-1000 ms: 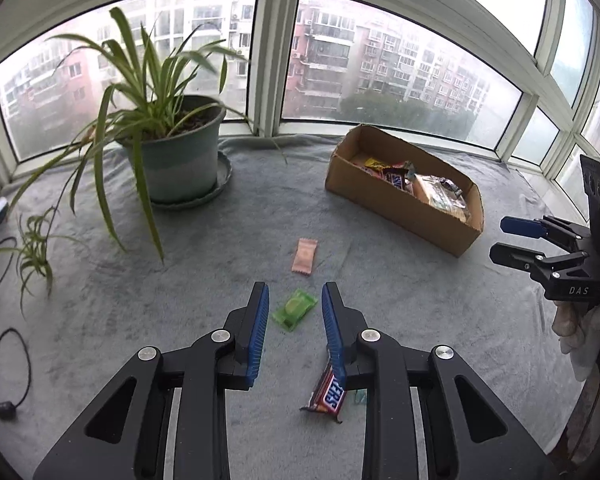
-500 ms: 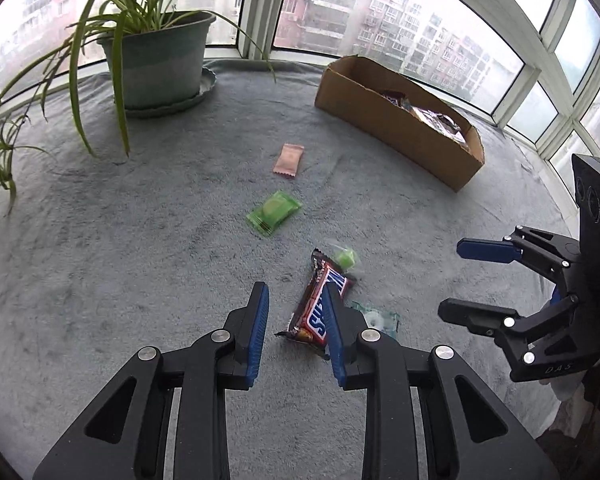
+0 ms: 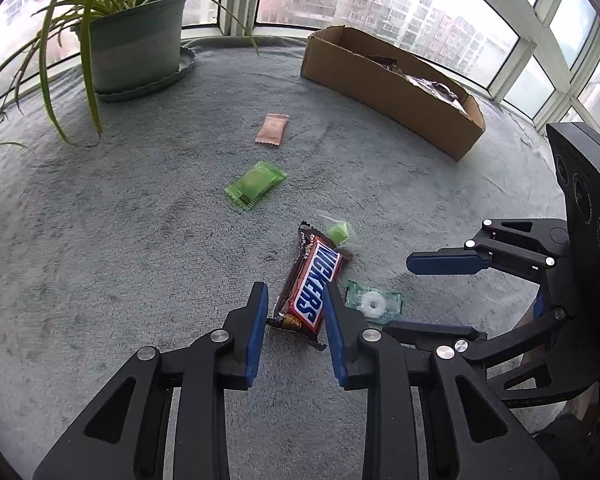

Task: Organize snacks
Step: 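Close the left gripper on the Snickers bar while the right grips the green mint packet, then lift the Snickers bar with the left gripper while the right lifts the mint packet toward the box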

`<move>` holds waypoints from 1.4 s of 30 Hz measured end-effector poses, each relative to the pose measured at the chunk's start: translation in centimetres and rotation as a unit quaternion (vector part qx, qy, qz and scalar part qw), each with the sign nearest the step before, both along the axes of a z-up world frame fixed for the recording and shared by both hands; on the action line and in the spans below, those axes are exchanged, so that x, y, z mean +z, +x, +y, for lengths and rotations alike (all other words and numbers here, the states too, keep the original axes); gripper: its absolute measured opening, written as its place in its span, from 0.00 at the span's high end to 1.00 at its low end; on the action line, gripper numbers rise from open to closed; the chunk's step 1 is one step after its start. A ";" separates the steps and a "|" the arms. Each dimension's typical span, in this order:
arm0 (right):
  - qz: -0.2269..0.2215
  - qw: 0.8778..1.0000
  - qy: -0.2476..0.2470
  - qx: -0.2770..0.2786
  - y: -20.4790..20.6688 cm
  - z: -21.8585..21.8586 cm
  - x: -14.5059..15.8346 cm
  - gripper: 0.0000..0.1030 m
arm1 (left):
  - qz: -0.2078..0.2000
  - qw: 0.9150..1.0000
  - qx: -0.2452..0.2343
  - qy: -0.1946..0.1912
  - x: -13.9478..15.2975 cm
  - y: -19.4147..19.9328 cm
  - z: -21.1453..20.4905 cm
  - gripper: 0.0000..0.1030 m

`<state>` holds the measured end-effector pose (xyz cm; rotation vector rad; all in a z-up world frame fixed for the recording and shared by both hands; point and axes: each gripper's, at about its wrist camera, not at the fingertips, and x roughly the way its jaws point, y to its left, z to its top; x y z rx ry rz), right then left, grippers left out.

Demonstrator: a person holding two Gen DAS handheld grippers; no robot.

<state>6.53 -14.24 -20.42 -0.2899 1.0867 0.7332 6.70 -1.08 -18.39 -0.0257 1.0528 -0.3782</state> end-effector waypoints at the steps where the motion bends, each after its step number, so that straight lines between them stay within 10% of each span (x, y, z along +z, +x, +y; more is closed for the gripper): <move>1: 0.000 1.000 -0.002 0.003 0.0 0.1 -0.1 0.47 | 0.000 1.000 -0.002 0.002 -0.1 0.0 -0.1 0.74; 18: -0.026 0.998 -0.047 0.028 -0.1 1.3 -0.5 0.76 | 0.006 1.000 -0.019 -0.002 -1.2 0.9 -1.0 0.71; 42: -0.024 1.000 -0.020 -0.005 -0.1 -0.4 0.4 0.77 | -0.009 1.000 -0.012 0.020 -1.2 0.6 -1.2 0.74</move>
